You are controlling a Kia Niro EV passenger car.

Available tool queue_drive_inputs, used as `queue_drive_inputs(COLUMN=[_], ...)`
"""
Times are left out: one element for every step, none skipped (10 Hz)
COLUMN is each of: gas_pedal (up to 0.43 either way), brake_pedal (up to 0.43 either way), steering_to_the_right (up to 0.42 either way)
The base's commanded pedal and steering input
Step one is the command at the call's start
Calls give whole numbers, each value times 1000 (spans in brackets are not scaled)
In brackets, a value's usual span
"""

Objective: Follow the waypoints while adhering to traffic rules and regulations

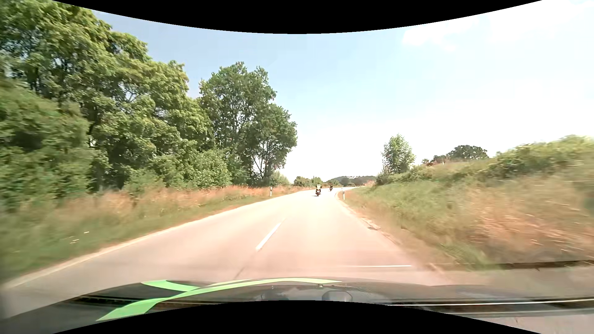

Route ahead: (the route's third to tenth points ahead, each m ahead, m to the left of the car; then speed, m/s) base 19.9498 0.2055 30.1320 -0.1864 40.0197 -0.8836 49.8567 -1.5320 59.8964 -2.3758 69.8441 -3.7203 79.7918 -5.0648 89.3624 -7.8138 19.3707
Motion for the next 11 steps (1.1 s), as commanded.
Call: queue_drive_inputs(gas_pedal=[319, 311, 268, 268, 260, 228, 228, 228, 248, 260, 260], brake_pedal=[0, 0, 0, 0, 0, 0, 0, 0, 0, 0, 0], steering_to_the_right=[2, 2, 3, 3, 3, 4, 5, 6, 7, 8, 9])
